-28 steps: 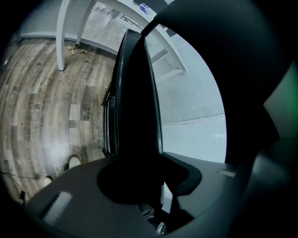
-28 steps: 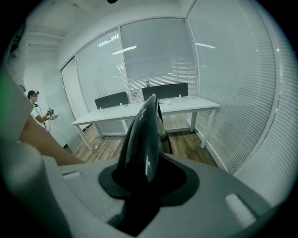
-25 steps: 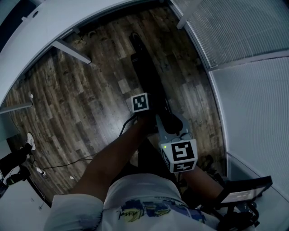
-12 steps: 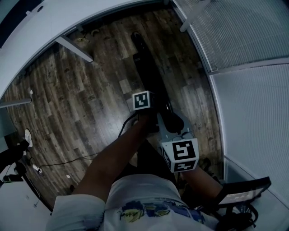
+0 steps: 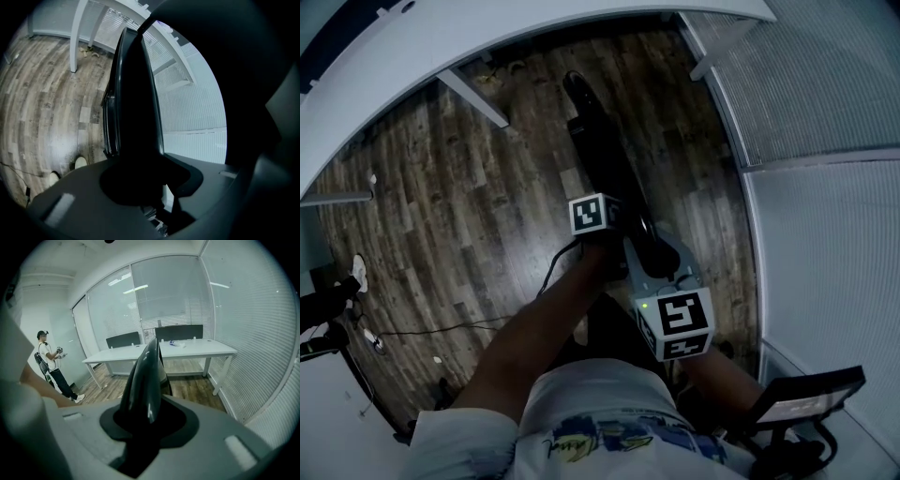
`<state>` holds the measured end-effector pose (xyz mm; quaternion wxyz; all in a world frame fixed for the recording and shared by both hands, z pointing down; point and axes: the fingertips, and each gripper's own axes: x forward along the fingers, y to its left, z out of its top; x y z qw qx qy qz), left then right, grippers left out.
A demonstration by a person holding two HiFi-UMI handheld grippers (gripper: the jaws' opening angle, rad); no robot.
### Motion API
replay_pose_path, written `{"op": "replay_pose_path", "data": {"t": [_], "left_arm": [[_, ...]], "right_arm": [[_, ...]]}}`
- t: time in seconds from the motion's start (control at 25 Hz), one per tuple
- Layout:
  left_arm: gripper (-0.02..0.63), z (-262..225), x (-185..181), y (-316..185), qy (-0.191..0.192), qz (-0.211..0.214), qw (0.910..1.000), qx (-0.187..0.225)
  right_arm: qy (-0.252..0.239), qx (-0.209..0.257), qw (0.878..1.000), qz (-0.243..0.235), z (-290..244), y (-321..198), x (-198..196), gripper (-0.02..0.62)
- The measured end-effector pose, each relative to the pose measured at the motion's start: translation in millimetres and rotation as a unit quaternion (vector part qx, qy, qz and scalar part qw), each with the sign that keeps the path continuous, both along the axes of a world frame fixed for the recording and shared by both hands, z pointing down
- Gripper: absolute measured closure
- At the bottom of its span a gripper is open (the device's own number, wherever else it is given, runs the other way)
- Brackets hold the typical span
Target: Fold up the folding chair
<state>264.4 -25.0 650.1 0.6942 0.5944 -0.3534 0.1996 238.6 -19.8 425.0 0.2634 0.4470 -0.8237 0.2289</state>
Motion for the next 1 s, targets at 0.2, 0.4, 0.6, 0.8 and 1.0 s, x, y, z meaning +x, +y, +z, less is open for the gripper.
{"op": "replay_pose_path", "data": {"t": [0.2, 0.4, 0.6, 0.8, 1.0], "left_arm": [[0.471, -10.0, -38.2, -5.1, 0.0, -0.04, 0.9992, -0.001], [0.471, -12.0, -78.5, -23.1, 0.012, -0.087, 0.996, 0.018], [0.471, -18.9, -126.2, -32.0, 0.005, -0.13, 0.9915, 0.014], [0.471, -25.2, -172.5, -42.9, 0.007, -0.16, 0.9868, 0.025], [0.471, -26.4, -225.0, -48.9, 0.001, -0.197, 0.9803, 0.009]], "right_arm": [[-0.003, 0.002, 0.999, -0.04, -10.2, -2.7, -37.7, 0.5], [-0.006, 0.003, 0.997, -0.081, -16.7, -11.0, -78.9, 0.5], [-0.011, 0.002, 0.992, -0.126, -20.4, -19.5, -123.0, 0.5], [-0.014, 0.0, 0.987, -0.157, -26.8, -25.3, -167.1, 0.5], [-0.01, -0.004, 0.981, -0.193, -28.7, -35.3, -217.9, 0.5]]}}
